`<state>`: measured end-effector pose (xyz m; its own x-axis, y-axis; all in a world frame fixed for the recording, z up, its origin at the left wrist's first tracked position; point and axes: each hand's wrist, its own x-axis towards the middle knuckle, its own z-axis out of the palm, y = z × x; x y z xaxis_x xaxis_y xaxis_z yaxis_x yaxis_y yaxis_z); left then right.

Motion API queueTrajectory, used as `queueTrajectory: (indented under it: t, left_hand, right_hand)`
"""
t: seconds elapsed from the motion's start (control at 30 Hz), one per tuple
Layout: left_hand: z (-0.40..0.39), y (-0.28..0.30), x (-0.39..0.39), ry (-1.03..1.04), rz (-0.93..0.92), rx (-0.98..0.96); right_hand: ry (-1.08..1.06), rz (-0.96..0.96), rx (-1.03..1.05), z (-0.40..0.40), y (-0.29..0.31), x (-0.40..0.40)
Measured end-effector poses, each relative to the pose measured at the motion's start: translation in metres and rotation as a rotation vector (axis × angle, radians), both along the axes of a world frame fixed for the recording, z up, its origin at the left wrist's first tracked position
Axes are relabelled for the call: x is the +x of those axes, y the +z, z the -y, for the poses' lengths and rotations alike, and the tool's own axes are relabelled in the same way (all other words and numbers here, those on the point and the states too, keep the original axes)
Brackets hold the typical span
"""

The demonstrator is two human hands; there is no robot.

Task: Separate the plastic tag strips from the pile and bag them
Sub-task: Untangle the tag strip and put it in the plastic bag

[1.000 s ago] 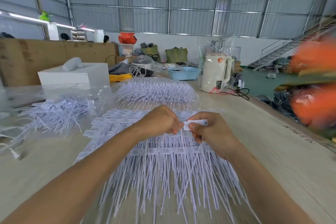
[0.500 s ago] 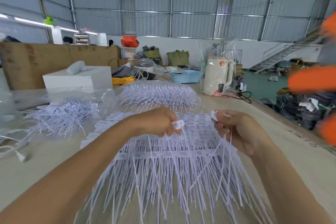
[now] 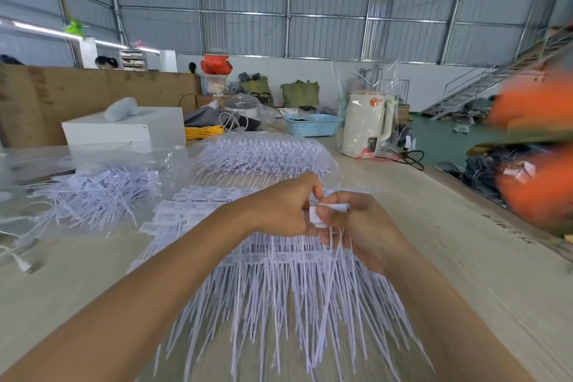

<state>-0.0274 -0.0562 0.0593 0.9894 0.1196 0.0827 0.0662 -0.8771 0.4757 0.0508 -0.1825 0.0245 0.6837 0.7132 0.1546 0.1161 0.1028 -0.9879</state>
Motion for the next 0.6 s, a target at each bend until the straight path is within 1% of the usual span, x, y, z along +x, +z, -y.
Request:
queueTrajectory:
  t: [0.07,0.17,0.27,0.37,0.5,0.6]
  left_hand:
    - [-0.003,-0.001,-0.001,0.042,0.021,-0.049]
    - [-0.011,-0.003,-0.002,0.064,-0.018,-0.041]
    - [-0.013,-0.007,-0.004,0.099,-0.007,-0.086]
    - [-0.011,-0.007,-0.005,0.137,0.029,-0.066]
    - [-0.009,-0.006,-0.005,0.2,0.011,0.023]
    - [-0.008,-0.004,-0.005,0.199,0.044,-0.004]
  right_hand:
    - [-0.036,0.042,0.04,0.001,-0.001,0.001]
    - [-0.08,0.072,0.072,0.0,-0.002,0.003]
    - [-0.129,0.119,0.045,-0.003,-0.004,0.004]
    - [-0.169,0.187,-0.01,-0.005,-0.006,0.006]
    - [-0.144,0.254,-0.04,-0.007,-0.008,0.006]
    - [-0.117,0.274,-0.015,-0.007,-0.006,0.002]
